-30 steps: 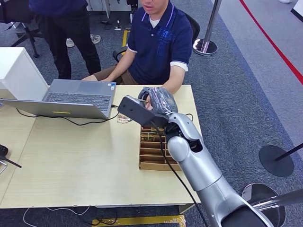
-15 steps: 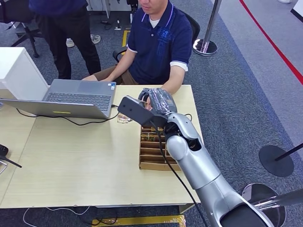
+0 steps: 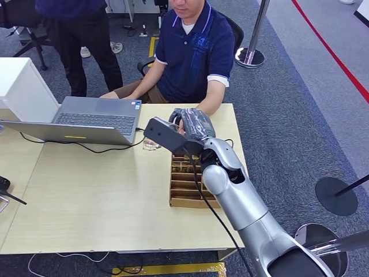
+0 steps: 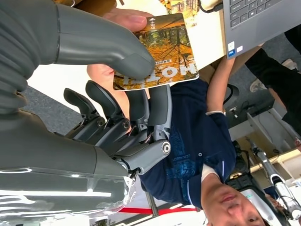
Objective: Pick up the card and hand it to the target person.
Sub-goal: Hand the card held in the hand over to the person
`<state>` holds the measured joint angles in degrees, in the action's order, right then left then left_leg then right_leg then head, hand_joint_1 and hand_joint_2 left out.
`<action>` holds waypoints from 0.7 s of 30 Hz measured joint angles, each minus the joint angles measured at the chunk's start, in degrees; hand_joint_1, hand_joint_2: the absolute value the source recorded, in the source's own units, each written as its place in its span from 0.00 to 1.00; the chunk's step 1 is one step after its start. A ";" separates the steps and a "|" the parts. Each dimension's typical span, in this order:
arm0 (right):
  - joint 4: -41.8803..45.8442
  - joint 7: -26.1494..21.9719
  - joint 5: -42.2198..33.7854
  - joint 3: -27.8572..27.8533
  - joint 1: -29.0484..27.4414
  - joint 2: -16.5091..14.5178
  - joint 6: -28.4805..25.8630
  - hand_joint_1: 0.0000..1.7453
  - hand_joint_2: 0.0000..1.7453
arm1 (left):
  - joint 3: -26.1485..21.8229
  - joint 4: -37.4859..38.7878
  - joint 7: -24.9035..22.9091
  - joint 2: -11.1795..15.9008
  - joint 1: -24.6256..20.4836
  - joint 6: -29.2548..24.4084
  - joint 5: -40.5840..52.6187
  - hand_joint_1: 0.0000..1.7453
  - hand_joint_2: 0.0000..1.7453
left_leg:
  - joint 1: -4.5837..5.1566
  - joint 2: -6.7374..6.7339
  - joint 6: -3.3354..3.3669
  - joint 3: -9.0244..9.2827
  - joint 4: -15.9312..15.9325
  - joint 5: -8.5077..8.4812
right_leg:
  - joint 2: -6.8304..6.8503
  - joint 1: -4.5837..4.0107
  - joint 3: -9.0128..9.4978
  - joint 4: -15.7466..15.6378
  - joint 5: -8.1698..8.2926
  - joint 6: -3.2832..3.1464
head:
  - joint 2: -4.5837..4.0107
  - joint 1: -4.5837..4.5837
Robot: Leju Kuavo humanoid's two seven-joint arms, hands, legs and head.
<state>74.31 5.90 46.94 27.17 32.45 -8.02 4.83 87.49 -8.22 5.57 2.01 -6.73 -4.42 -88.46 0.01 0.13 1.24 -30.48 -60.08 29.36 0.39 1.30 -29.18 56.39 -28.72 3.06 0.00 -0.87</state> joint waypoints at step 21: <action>-0.19 0.04 -0.22 0.00 0.05 0.00 -0.26 0.00 1.00 | 0.00 0.01 -0.02 0.02 0.00 -0.21 0.01 0.00 0.00 | 0.05 0.00 0.07 -0.03 0.00 -0.05 | 0.00 0.04 -0.01 -0.02 0.05 0.07 | 0.00 0.01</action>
<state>74.12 5.95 46.72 27.17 32.50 -8.02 4.57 87.49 -8.21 5.55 2.03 -6.72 -4.63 -88.46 0.06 0.13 1.31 -30.51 -60.08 29.31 0.39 1.34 -29.19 56.37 -28.67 3.13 0.00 -0.87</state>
